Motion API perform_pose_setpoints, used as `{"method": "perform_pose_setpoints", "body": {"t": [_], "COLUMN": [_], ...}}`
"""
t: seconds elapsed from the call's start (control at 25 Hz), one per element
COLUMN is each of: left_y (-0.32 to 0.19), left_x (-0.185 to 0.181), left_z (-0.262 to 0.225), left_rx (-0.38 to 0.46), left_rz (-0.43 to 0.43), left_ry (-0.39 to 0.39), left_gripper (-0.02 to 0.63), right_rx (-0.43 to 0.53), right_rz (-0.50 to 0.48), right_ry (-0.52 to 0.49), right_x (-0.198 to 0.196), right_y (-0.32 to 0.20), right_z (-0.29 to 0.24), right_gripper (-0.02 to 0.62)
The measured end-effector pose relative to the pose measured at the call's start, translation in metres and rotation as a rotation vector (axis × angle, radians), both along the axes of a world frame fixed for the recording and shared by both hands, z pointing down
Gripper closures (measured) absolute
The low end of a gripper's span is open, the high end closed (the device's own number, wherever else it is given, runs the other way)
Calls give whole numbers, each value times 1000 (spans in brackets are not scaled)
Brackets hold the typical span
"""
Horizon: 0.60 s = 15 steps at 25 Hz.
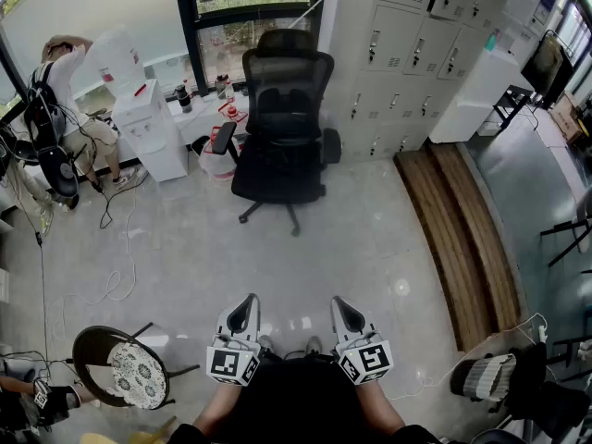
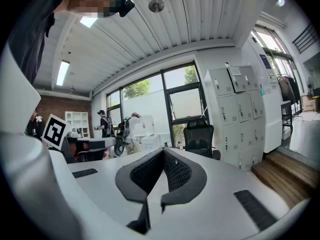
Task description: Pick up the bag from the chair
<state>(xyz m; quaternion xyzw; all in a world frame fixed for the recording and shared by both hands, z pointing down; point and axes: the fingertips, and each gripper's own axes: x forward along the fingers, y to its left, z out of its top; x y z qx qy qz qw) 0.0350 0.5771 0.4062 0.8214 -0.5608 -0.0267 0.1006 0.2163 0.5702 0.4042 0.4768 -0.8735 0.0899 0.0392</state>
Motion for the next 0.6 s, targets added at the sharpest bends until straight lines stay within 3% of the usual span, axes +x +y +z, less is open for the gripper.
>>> {"method": "perform_pose_setpoints", "body": {"t": [0.6], "left_y": [-2], "left_x": [-14], "left_z": [-2], "left_rx": [-1], "left_rz": [5], "left_ry": [10], "left_gripper": [607], "right_rx": [7], "right_rz": [-8], "right_ry": [-10], "right_x": [-17], "right_y": [-3], "right_z": [-2], "right_gripper": [597]}}
